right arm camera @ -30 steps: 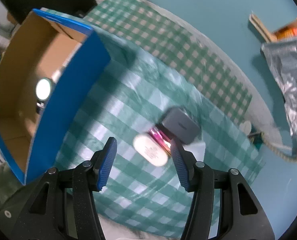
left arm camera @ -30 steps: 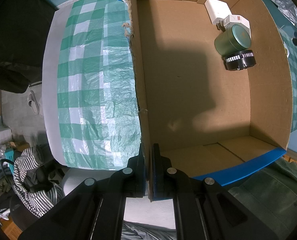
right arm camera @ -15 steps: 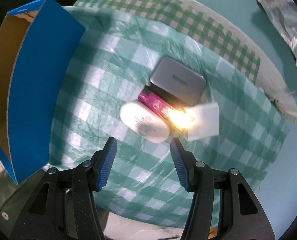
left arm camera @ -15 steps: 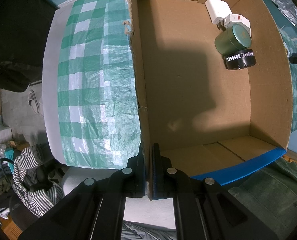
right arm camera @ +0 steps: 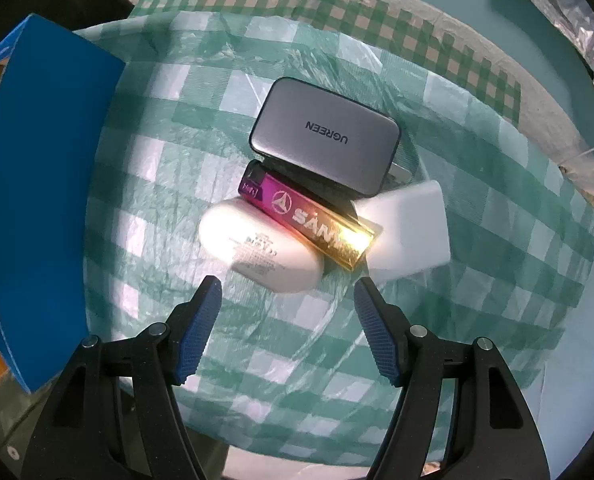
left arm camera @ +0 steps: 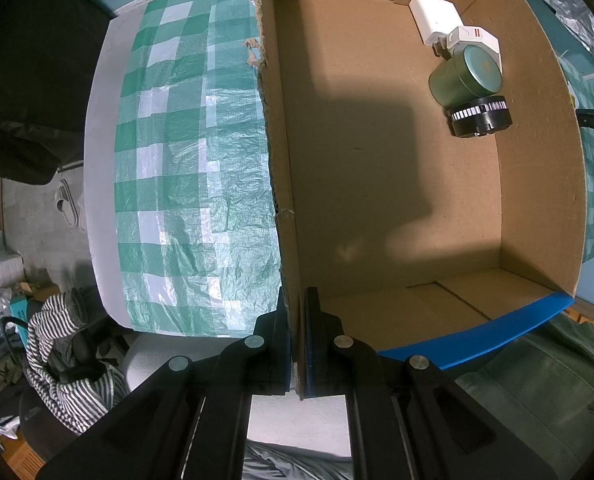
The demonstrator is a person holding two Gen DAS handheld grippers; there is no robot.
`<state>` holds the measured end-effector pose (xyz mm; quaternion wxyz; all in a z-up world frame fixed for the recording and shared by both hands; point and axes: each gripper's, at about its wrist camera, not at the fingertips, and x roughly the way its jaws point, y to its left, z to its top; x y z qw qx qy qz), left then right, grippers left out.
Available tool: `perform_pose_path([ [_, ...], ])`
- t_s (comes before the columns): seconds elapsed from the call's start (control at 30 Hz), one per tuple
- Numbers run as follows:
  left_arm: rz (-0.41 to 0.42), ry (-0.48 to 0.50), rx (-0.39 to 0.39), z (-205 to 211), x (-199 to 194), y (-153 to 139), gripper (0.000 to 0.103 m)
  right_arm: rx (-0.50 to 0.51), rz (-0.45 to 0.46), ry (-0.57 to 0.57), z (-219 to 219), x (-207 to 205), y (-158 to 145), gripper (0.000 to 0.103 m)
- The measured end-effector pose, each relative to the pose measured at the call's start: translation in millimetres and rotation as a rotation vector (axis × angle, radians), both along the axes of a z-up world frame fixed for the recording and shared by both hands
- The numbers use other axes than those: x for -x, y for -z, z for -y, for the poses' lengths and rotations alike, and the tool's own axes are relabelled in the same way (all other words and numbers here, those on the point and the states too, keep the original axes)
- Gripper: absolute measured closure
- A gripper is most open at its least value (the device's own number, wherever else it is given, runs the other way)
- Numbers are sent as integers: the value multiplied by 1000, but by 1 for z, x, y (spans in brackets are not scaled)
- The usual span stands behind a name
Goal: Organize rigid objects
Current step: 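Move the right gripper to the white oval case and grasp it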
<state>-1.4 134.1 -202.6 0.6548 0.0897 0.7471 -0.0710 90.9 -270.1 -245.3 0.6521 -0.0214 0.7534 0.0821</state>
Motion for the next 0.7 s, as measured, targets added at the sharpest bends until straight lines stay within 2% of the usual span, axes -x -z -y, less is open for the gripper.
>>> perform_pose_path([
  [0.3,-7,-1,-1,1,3,1,98,-41,12,-40,-8,-4,13,32],
  [0.6,-4,-7,5,2,3,-1,98,-106,-25,-184,-40,13,9,32],
  [0.7,-5,-10,5,2,3,-1,98,-82,-4,-237,-47,15,5,32],
])
